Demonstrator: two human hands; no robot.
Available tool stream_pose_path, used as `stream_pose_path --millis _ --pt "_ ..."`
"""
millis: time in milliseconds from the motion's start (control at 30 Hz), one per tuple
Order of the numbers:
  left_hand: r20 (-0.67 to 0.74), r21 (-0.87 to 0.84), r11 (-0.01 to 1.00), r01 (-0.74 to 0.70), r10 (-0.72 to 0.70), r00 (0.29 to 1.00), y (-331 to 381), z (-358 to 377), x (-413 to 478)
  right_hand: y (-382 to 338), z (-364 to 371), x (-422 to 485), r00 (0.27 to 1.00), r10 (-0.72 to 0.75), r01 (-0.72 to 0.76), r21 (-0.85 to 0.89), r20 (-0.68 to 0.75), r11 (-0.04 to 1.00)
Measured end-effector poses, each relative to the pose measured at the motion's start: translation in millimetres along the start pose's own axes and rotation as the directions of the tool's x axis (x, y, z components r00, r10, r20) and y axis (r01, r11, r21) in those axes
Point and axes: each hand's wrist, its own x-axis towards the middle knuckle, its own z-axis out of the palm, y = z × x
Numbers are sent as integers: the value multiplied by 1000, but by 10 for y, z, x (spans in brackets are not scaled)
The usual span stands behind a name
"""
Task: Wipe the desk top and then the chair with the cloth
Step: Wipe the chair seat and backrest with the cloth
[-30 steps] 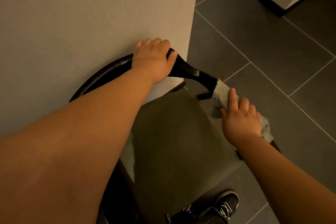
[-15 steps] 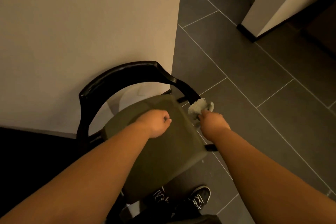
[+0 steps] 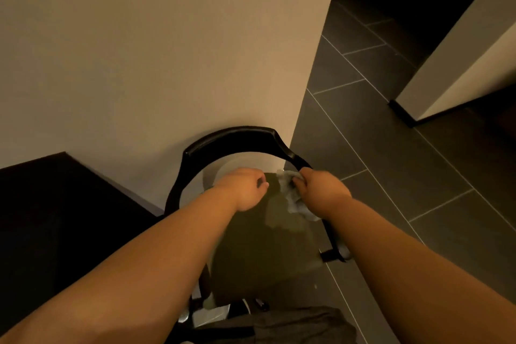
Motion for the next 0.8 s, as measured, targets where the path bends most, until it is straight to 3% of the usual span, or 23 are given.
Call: stream_pose_path --millis 267,800 --pt "-174 -1 995 101 -100 980 201 -41 -759 -265 -268 -309 966 -259 259 -10 -20 966" --pt "-395 -165 898 408 -439 807 1096 441 -2571 -449 -474 -1469 734 -677 679 -50 60 732"
